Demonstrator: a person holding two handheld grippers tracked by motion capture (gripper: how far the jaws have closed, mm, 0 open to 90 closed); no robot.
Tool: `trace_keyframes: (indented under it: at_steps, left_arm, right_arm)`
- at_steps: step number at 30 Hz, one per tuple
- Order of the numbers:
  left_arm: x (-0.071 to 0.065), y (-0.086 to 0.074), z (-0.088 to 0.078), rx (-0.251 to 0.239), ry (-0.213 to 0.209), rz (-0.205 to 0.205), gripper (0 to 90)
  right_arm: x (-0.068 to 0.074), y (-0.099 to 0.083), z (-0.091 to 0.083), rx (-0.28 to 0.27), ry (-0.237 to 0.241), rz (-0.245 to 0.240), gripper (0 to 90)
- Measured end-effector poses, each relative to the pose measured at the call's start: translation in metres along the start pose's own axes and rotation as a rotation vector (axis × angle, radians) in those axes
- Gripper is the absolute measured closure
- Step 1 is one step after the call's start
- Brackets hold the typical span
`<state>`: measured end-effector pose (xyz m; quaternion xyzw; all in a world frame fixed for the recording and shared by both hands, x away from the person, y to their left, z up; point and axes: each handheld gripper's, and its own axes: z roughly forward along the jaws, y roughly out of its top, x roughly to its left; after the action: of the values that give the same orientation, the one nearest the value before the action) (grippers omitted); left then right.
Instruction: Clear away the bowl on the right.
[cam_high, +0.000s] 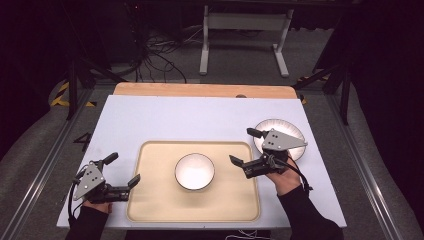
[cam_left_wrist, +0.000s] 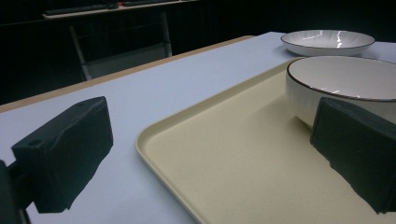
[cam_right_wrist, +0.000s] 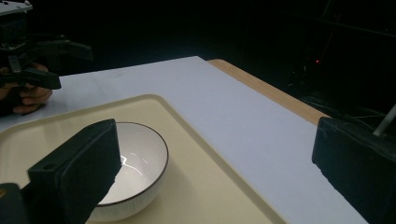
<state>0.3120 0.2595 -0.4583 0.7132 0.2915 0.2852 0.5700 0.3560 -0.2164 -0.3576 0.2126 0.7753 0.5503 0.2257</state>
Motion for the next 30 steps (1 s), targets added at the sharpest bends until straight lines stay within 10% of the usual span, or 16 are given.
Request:
trace_keyframes:
  at_steps: [30]
  left_arm:
    - [0.000,0.000,0.000,0.000,0.001,0.003,0.2]
  right_arm:
    - [-0.027,-0.078,-0.030,-0.107,-0.085,0.027,0.1]
